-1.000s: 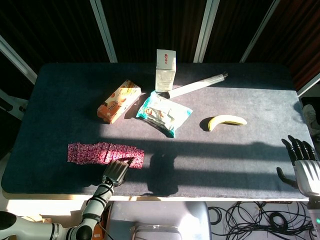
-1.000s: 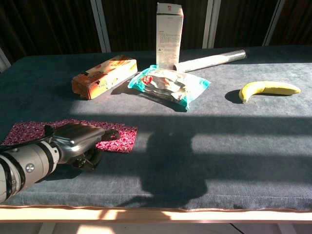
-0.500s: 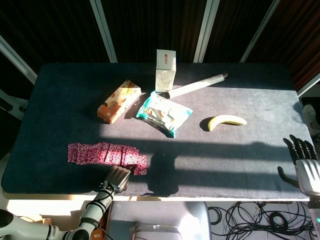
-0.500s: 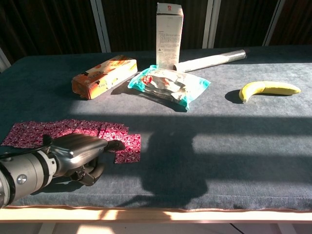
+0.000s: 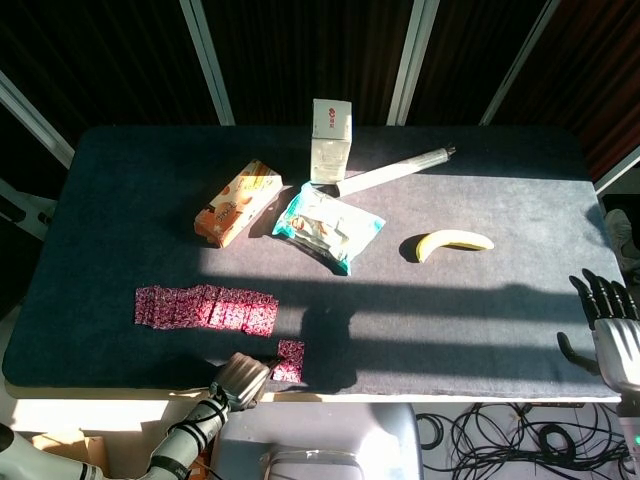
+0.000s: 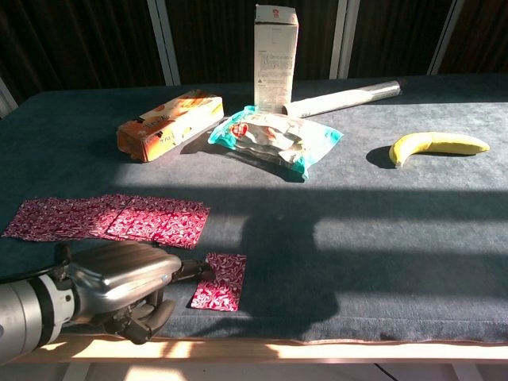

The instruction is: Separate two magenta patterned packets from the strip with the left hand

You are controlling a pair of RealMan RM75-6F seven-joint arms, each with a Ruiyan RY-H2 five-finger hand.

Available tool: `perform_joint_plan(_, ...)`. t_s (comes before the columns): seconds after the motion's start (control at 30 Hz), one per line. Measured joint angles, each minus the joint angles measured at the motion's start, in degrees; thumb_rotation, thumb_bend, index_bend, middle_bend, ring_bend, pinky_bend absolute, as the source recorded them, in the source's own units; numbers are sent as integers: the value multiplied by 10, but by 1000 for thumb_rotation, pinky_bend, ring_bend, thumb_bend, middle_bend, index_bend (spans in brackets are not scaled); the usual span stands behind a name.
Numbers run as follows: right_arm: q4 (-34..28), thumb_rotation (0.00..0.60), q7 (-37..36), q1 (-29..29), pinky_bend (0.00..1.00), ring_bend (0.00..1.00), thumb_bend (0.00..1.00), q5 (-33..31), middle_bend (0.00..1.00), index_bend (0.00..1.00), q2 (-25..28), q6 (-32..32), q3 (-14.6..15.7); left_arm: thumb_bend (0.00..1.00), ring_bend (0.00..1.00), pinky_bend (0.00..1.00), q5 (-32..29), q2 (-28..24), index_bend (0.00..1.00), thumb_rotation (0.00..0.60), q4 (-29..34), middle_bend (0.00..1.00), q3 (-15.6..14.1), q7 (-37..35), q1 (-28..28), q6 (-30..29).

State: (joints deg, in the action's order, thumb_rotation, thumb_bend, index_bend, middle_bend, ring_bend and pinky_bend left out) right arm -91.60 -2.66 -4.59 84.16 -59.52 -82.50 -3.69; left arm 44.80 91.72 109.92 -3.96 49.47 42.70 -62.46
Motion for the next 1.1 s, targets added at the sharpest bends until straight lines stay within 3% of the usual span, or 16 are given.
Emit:
perform_joint_plan(0.13,-1,600,-1,1,15,0,311,0,0,0,1,-2,0,727,1000,1000,45,6,132,600,-18,1000,0,-9,-10,-34)
perform_joint_plan(0.23,0,600,-4,2,15,0,310,2,0,0,2,-3,1,796,1000,1000,53,10,128,600,-47,1000,8,-16,-17,-51)
perform_joint_plan(0.63,0,600,-4,2,15,0,310,6,0,0,2,-3,2,822,1000,1000,-59,-2,105,600,-89,1000,45,0,-4,-23)
perform_joint_plan(1.1,-1,600,-10,3,15,0,310,2,0,0,4,-5,-1,814,1000,1000,-92,-3,139,600,-88,1000,49,1,18,6)
